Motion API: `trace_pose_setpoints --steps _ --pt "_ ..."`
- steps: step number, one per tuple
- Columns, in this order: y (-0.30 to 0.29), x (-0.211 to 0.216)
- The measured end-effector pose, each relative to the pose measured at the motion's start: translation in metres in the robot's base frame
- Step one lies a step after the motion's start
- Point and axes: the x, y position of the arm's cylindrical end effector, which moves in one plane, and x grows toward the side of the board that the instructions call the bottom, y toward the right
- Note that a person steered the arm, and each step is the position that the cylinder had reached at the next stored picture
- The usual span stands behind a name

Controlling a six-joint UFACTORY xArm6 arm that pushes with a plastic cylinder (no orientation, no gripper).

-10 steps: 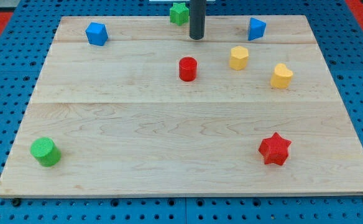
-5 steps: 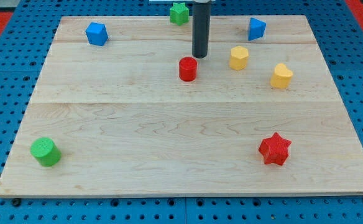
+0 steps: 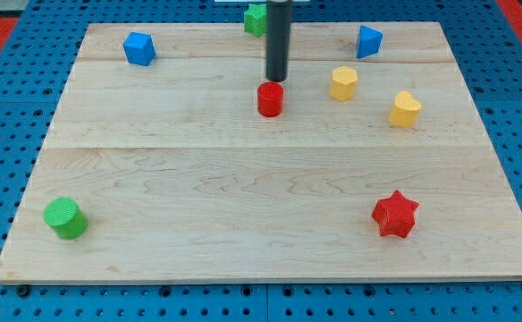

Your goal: Slightly move the blue cube up a bit

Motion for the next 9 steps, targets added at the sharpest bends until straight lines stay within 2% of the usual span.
trace_pose_setpoints --steps 1,2,4,5,6,7,8,9 --pt "-0.06 0.02" --pt "-0.079 0.05" --pt "-0.176 -0.034" --pt "-0.221 -0.042" --pt "-0.209 -0.05" --pt "-0.208 -0.03" --pt "-0.187 -0.04" --pt "-0.213 -0.058"
